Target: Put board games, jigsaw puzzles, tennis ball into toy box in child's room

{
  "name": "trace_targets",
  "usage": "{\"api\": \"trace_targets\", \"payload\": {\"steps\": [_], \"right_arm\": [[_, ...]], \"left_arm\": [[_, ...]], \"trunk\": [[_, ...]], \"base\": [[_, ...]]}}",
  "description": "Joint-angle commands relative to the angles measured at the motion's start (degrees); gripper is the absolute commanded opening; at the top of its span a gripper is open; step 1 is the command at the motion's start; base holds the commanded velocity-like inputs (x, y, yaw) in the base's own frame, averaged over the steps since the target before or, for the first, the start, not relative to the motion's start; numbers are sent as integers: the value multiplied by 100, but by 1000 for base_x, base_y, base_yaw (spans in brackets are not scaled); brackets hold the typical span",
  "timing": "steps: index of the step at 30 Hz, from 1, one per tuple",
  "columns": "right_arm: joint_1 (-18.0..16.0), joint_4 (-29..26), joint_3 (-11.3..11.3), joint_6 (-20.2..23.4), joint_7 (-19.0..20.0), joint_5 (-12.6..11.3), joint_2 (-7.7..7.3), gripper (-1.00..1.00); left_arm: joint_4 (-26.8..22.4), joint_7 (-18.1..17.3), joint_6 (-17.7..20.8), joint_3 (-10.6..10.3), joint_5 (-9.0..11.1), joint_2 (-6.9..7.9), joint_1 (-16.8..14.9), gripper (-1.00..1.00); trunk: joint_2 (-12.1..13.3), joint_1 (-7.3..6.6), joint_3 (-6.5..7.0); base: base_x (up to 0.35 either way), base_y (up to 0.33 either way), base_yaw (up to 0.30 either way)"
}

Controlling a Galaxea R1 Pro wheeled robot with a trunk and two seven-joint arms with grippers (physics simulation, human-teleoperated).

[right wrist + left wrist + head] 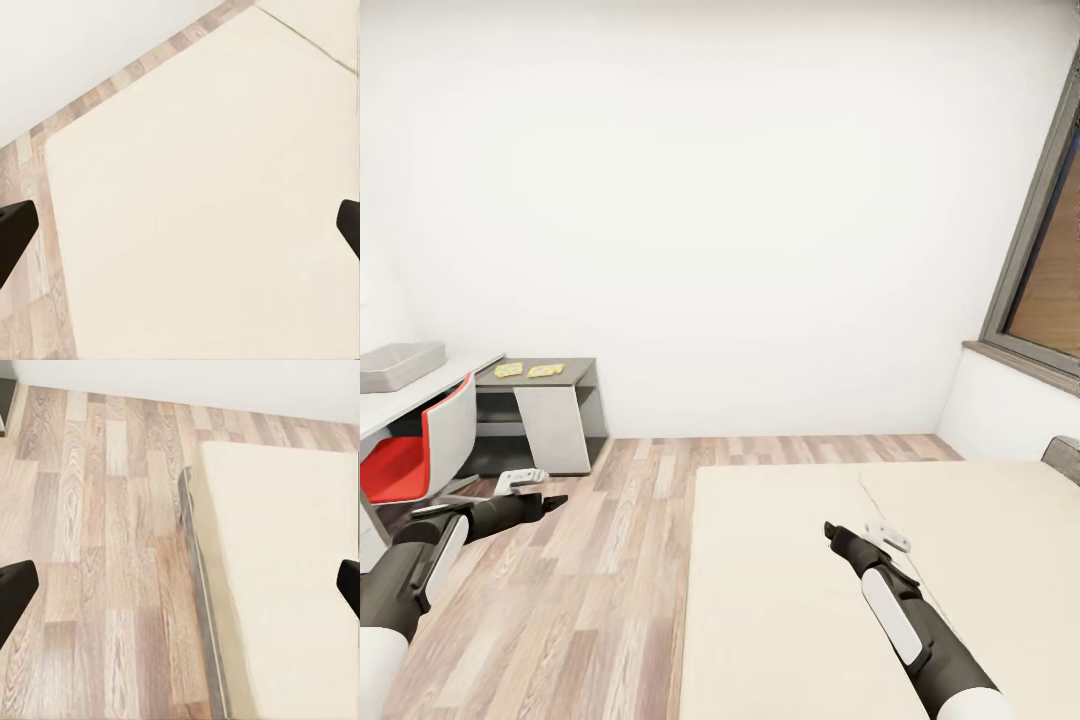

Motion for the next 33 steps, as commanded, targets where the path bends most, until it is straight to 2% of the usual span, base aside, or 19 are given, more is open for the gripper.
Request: {"api": "trace_targets", "payload": {"steps": [1,20,33], "right_arm": [[-1,-8,26,11,-47,-42,-8,100],[-1,-8,33,11,-47,-39,-8,100],[-1,-8,33,11,-47,-40,-8,100]], "left_arm": [[-3,5,53,8,55,-2,-2,100],[-3,5,53,8,55,-7,-2,100],[-3,5,51,8,55,-3,-2,100]], "trunk": [[-5,2,-3],[-5,2,-3],[-5,2,-3]], "base": [[0,-271,0],[0,-265,0],[0,-40,0]]}}
